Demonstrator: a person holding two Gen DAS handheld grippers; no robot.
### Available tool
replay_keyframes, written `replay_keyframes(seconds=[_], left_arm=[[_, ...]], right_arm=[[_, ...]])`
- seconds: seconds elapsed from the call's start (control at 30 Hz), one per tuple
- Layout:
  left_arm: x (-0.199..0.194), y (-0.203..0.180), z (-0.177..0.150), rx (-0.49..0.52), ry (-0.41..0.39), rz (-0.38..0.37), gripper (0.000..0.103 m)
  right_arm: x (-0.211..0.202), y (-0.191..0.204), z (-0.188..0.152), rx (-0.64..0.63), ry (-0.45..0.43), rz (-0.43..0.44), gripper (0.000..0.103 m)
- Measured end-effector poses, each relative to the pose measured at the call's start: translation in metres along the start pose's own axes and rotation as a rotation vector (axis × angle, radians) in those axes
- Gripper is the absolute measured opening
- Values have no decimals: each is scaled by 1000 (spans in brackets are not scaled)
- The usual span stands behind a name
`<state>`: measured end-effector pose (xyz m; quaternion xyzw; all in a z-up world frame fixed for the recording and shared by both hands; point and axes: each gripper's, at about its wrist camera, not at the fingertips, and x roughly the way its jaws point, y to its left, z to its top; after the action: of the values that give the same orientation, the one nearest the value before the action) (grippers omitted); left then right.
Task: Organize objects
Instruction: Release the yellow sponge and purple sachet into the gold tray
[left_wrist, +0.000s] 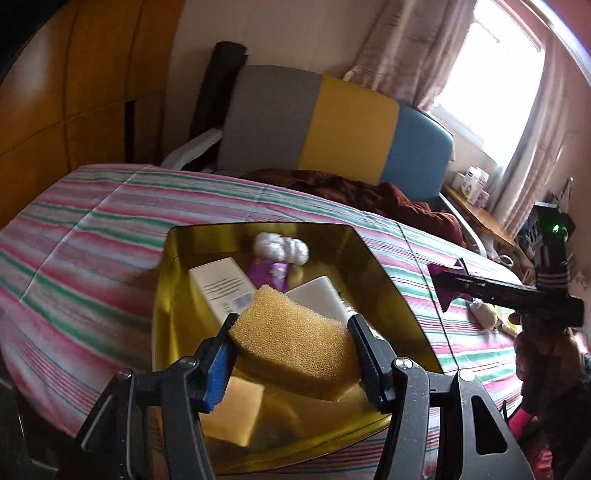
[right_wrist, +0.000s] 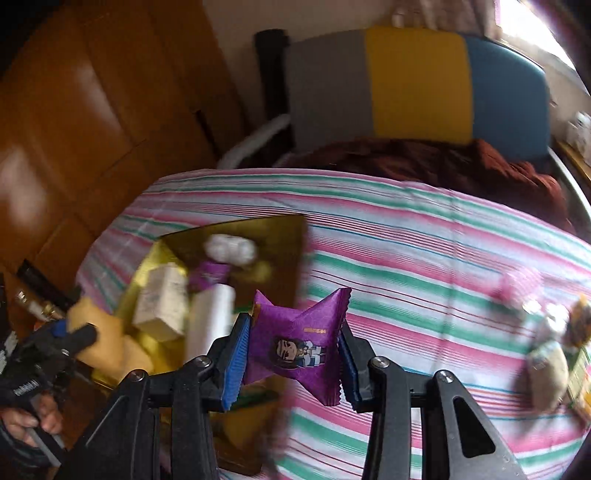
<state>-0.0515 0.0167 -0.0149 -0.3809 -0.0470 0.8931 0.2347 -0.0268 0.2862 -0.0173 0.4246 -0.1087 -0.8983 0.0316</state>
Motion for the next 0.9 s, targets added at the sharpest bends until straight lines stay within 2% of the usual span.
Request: replay_keyframes(seconds=[0.13,0.2,0.23,0.27,0.3,0.4,0.47,0.6,0.77,0.9], left_arm=[[2,6,-3,-19,4,-23,59],[5,2,-1,-7,2,-36,62],[6,0,0,-6,2,-45,65],[7,-1,1,-10,2,-57,77],[6,-2,1,-16,-7,-56,90],[1,-3,0,-5,-36,-42,97],[1,0,0,-11,-42,-26,103],[0,5,-2,-28,-51,34,103],[-1,3,-5,0,-64,134,103],[-7,-3,-7,42,-94,181,103]], right_arm=[[17,31,23,-15,-3,24,44],[23,40,36,-1,-26,45,50],[24,44,42,5,-42,41,63],[24,46,46,9,-54,23,73],[24,49,49,15,-66,11,88],[19,50,47,27,-87,39,90],[18,50,42,17,-94,15,90],[17,51,29,-10,-83,-38,100],[12,57,9,-53,-95,-73,100],[-4,71,-4,-120,-150,-113,100]])
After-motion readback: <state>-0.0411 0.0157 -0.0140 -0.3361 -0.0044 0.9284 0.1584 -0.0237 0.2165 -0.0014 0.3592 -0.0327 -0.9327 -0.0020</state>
